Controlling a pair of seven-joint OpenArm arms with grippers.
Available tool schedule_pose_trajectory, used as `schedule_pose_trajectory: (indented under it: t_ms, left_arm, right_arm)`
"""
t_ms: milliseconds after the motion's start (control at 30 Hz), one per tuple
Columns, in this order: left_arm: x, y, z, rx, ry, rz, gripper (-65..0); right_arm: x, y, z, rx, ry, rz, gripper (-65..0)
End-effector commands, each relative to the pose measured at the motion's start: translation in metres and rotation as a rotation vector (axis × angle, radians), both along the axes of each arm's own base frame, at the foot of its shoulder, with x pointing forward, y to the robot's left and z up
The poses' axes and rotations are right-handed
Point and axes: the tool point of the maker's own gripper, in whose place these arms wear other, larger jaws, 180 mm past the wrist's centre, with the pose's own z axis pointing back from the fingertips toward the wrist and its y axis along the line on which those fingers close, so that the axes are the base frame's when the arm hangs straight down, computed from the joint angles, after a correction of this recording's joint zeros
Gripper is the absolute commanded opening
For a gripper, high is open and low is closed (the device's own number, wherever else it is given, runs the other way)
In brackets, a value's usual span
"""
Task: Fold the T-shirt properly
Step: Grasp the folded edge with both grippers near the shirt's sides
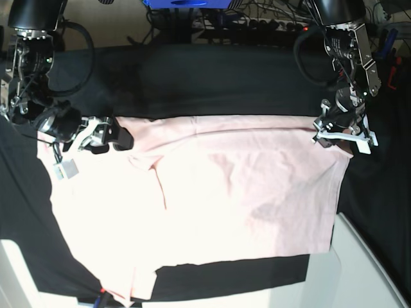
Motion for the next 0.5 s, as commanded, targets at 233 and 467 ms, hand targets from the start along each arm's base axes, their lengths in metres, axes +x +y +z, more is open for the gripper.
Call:
schedule_pose_trajectory:
  t_ms: [233, 467]
  left_arm:
    - [0.013, 0.005, 0.002, -0.002, -0.020, 0.010, -51.9]
    - [0.014, 0.004, 0.002, -0.007, -0.024, 0.012, -52.6]
  right_arm:
    - [0.008, -0.001, 0.012, 0.018, -0.048, -0.004, -19.7]
    - [0.006, -0.001, 0.011, 0.018, -0.043, -0.004, -19.7]
